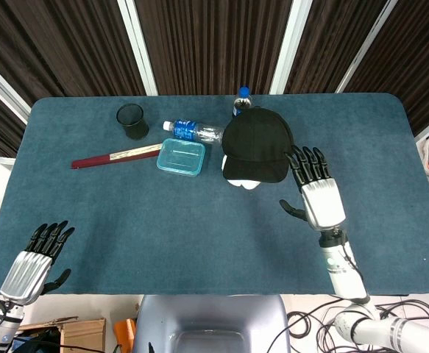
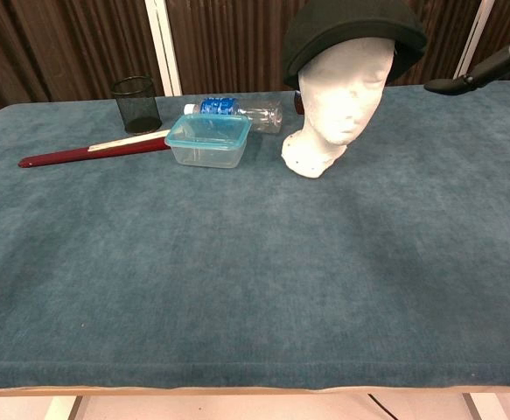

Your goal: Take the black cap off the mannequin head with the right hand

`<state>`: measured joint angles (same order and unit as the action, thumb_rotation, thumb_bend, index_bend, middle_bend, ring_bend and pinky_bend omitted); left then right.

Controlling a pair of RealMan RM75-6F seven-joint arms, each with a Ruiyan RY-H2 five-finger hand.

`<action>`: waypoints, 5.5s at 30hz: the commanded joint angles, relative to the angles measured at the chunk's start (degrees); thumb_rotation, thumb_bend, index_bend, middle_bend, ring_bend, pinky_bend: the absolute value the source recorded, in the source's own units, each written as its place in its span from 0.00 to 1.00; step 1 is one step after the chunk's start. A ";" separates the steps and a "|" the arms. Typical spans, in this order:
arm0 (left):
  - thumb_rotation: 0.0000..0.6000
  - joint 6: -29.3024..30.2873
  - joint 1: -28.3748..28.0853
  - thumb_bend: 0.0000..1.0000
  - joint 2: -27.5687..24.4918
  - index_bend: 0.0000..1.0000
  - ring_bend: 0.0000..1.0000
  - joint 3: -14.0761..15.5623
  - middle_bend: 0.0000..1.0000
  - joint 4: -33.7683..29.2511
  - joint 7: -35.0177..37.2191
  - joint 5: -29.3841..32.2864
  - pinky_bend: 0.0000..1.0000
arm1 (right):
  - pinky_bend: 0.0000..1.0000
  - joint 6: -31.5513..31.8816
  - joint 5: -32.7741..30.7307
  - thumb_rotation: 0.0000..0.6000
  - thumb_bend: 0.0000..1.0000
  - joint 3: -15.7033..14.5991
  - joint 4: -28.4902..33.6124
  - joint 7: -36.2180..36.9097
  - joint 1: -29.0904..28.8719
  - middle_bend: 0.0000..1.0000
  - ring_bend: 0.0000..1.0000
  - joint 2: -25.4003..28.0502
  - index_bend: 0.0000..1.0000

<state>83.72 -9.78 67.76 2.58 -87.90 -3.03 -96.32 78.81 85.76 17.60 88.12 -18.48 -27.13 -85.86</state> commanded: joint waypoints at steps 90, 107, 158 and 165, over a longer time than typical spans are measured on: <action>1.00 0.11 0.45 0.32 -0.17 0.00 0.00 0.81 0.00 -0.41 -0.61 -0.82 0.00 | 0.84 28.99 4.80 1.00 0.39 -3.71 -45.12 5.84 -4.42 0.68 0.62 -4.12 0.99; 1.00 -0.71 0.31 0.33 0.08 0.00 0.00 0.78 0.00 -0.47 -1.55 -0.08 0.00 | 0.85 20.21 2.83 1.00 0.39 -10.07 -76.47 30.10 1.26 0.70 0.63 -27.94 1.00; 1.00 -0.19 0.79 0.33 -0.19 0.00 0.00 0.83 0.00 -1.10 -2.34 0.61 0.00 | 0.03 15.99 3.22 1.00 0.02 -24.94 6.27 8.64 25.40 0.00 0.00 23.77 0.00; 1.00 1.28 1.27 0.33 -0.03 0.00 0.00 0.67 0.00 -0.82 -2.38 -0.09 0.00 | 0.02 13.04 -1.40 1.00 0.02 -22.32 7.11 8.94 25.64 0.00 0.00 25.09 0.00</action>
